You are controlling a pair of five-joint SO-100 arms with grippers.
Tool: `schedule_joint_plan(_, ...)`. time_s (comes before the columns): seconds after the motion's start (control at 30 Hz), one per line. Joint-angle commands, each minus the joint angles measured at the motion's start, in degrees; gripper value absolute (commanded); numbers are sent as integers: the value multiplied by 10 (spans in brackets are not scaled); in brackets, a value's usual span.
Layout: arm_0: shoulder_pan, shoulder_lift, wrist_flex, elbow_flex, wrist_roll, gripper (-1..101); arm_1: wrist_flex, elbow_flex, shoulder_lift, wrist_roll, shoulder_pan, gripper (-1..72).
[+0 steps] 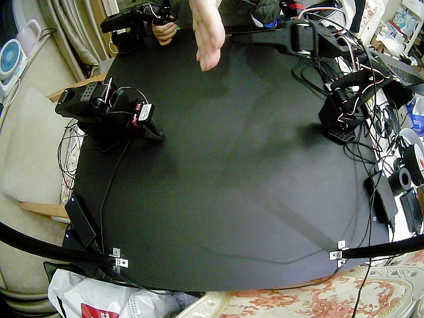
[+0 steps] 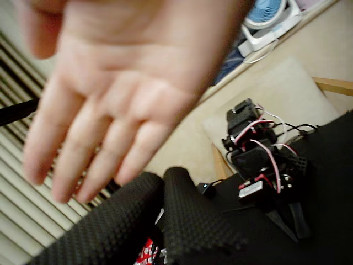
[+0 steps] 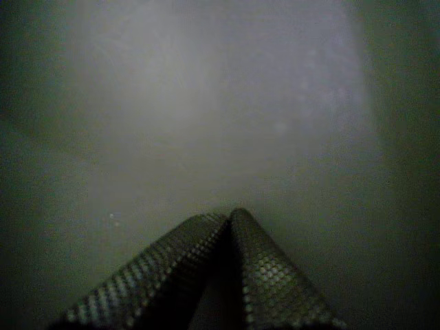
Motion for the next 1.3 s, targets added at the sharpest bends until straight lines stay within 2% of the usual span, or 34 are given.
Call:
schedule_joint_plan(0.0,14,15,-25,-64,19,0,3,-4,6,4,3,-3)
schedule_joint_plan(0.1,20,26,-25,-68,24,0,3,-4,6,3,2,-3)
schedule_joint_plan(0.33,87,98,1,-91,148,0,3,-4,6,-3,-2,-3)
schedule_joint_plan(0.43,120,31,-36,-107,145,2,3,-4,6,-3,-1,-3)
schedule_joint_plan(0.57,152,-21,-33,-164,170,2,3,-4,6,-3,-2,-3)
schedule_joint_plan(0.77,153,-27,-33,-167,152,3,3,-4,6,-4,-3,-3)
schedule_joint_plan(0.87,153,-17,-7,-173,146,3,3,-4,6,-4,-3,-3)
schedule_joint_plan(0.97,154,37,60,-173,142,2,3,-4,6,-3,-2,-3)
schedule_joint_plan(1.0,154,58,119,-181,129,0,3,-4,6,-3,-2,-3)
schedule_joint_plan(1.03,127,87,211,-198,81,0,3,-4,6,-3,-2,-3)
schedule_joint_plan(1.1,105,163,293,-163,24,0,3,-4,6,-3,-2,-3)
schedule_joint_plan(1.27,105,226,406,-142,-40,0,3,-4,6,-1,-1,-3)
